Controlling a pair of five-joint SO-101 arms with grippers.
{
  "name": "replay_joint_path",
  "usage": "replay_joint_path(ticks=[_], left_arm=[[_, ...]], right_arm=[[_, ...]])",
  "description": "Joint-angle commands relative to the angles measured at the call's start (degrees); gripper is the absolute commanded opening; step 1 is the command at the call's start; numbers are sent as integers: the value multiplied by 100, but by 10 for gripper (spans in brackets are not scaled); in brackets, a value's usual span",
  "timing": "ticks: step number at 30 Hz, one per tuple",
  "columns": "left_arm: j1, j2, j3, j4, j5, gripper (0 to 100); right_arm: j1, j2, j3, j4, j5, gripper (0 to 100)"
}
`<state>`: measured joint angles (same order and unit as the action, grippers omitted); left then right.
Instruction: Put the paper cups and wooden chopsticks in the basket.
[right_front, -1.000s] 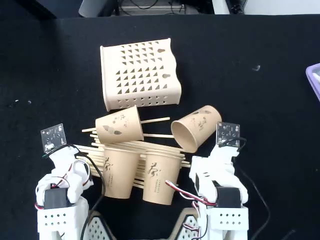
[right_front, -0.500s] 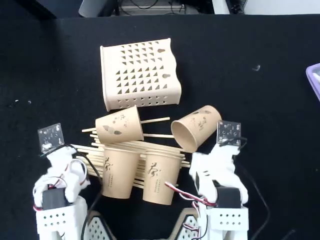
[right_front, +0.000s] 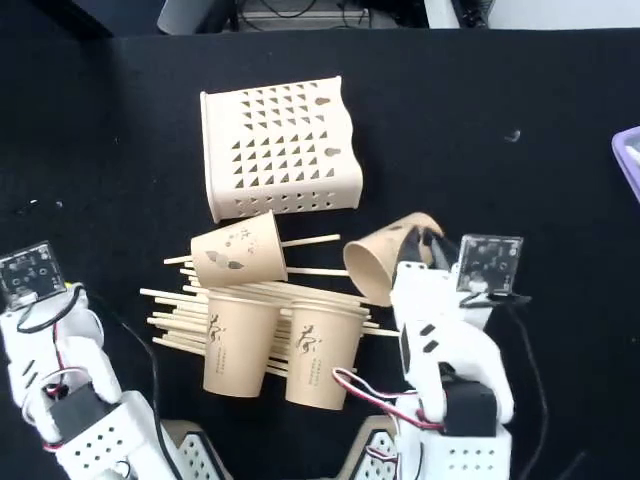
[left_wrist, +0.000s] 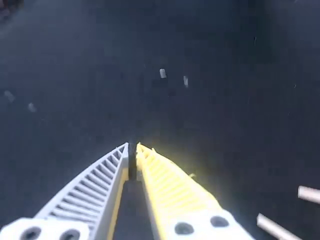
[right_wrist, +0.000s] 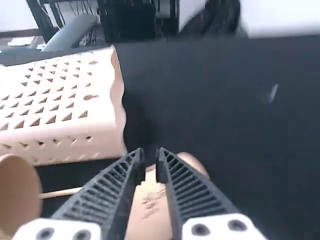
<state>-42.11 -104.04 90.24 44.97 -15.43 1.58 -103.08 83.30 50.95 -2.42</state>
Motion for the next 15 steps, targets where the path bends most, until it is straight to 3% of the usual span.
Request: replay_joint_path(ticks=[1,3,9,15], left_arm=[[127,-26,-1367,264,563,175],[400,-18,-1965,633,967,256],[1938,571,-3301,985,782,216],[2624,3200,-4673,976,949,217]], right_arm=[[35,-532,-796,-132,1521,77],[18,-523,-1103,-44,1749,115],[44,-286,-2747,905,1477,133],[9,1218,-4435,1196,1468,134]])
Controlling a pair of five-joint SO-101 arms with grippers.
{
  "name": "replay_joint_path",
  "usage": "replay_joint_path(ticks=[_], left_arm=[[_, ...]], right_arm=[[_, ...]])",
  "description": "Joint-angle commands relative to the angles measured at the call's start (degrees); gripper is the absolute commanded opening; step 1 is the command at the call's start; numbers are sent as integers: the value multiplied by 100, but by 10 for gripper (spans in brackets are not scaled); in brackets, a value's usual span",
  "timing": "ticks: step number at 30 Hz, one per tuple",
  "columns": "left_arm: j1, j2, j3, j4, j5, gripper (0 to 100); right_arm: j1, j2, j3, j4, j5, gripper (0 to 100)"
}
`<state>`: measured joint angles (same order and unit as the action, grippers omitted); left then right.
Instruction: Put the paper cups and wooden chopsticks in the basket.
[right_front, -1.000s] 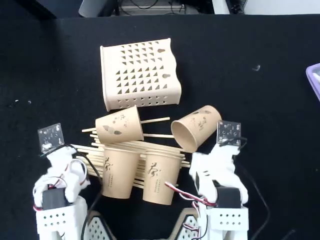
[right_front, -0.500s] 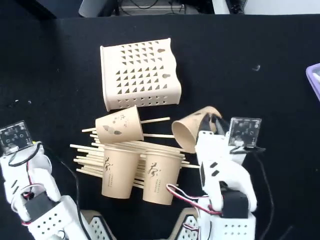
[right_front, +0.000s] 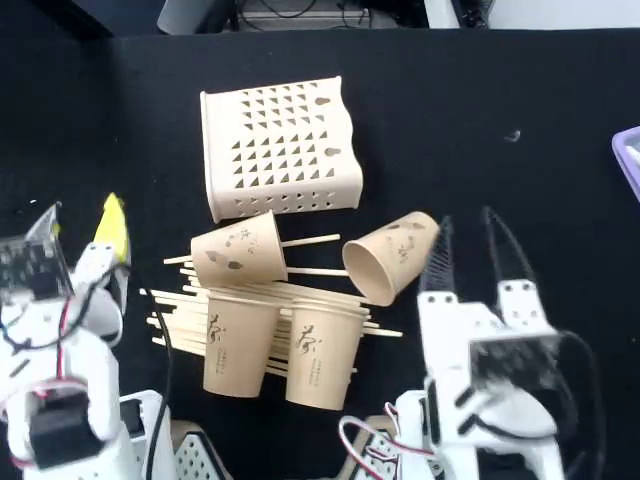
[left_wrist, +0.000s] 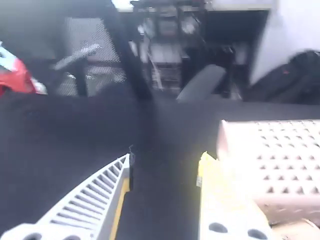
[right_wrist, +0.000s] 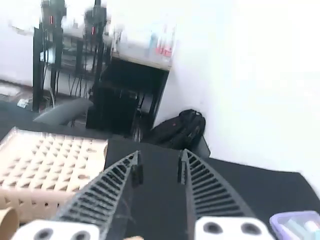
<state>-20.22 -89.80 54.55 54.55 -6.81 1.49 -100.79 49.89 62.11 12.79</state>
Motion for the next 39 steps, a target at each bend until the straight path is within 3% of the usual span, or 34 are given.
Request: replay_joint_path(ticks=[1,4,10,17,26,39], left_arm=[[558,2338,-1323,18,88,217],[892,3965,-2044,35,158,217],[1376,6523,-3591,35,1319,218],[1903,8440,-4602,26,1407,218],[1367,9301,-4602,26,1371,215],[391,9407,-4347,-26,1345,217]], right_arm=[[18,1314,-1262,79,-53,134],[18,2255,-1464,-9,-53,134],[9,3943,-1103,-510,-53,134],[18,5095,-505,-1169,-26,134],[9,5156,-66,-1503,0,134],[9,5156,-66,-1503,-35,134]])
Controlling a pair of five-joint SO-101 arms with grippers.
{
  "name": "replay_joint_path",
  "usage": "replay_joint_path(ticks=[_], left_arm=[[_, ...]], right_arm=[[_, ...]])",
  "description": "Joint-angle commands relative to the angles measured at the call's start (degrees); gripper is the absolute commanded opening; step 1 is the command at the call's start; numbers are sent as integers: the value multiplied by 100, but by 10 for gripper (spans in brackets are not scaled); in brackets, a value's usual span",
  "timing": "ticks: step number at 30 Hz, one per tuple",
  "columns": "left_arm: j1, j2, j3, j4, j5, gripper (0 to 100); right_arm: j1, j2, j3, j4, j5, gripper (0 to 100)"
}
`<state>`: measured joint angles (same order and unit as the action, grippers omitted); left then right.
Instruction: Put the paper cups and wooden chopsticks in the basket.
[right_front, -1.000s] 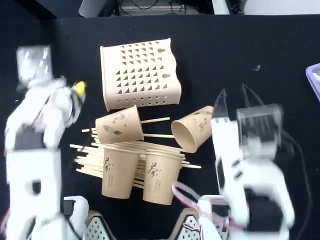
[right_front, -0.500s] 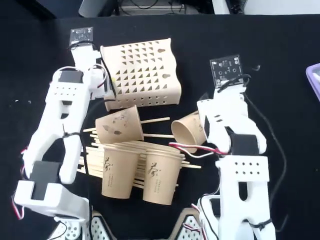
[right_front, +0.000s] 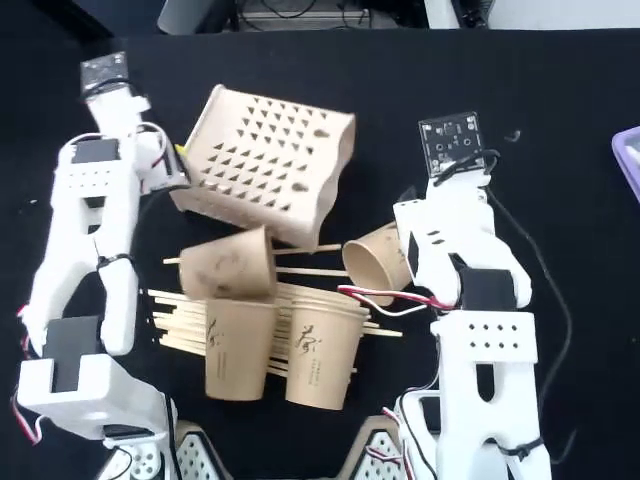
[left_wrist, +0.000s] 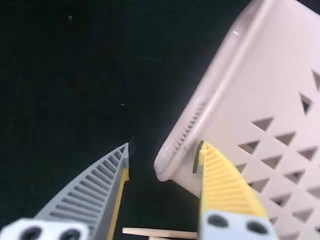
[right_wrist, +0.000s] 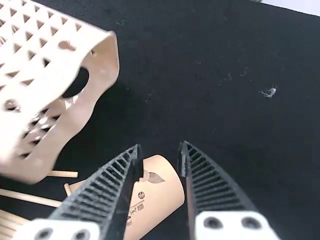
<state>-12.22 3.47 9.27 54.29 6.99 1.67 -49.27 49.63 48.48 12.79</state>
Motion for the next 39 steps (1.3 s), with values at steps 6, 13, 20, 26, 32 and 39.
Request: replay_joint_path(ticks=[6,13,20,26,32,39], left_arm=[[-514,88,198,-26,-316,214],[-769,88,945,-1292,-299,217],[-866,132,1613,-2277,-299,217],[-1059,26,1525,-2171,-299,217],[-1508,-448,699,-791,-290,217],[-1780,-1099,-1077,668,-290,217]], right_arm=[[-9,31,-40,-114,-44,134],[-9,40,13,-114,-44,134],[-387,4,295,-141,0,134],[-457,4,295,-141,0,134],[-457,4,286,-141,0,134],[-457,4,286,-141,0,134]])
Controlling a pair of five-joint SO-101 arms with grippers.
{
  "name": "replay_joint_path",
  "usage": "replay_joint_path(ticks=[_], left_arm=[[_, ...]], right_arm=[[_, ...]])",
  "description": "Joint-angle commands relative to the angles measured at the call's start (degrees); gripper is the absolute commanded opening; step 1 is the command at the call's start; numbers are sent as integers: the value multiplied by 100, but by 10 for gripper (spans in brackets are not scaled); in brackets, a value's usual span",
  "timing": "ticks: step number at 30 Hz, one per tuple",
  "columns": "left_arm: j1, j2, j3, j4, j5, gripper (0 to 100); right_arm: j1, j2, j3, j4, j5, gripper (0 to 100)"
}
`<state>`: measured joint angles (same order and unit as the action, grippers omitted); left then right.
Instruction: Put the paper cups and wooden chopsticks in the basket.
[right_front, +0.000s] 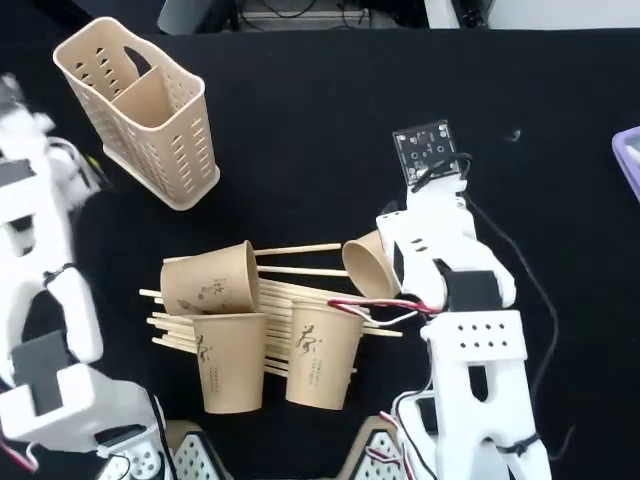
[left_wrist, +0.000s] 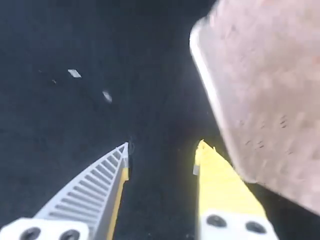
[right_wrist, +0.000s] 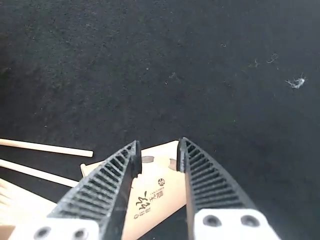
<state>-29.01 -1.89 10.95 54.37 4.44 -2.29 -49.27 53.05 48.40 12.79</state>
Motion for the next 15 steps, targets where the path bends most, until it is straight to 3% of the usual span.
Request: replay_joint_path(ticks=[1,10,15], left_arm=[[-66,-624,-1490,844,-26,216],[488,-721,-3108,1899,1459,218],[1156,-712,-3134,2084,1530,218]], right_arm=[[-62,4,-57,-132,0,134],[-62,31,-66,-141,0,134],[-62,40,-31,-141,0,134]])
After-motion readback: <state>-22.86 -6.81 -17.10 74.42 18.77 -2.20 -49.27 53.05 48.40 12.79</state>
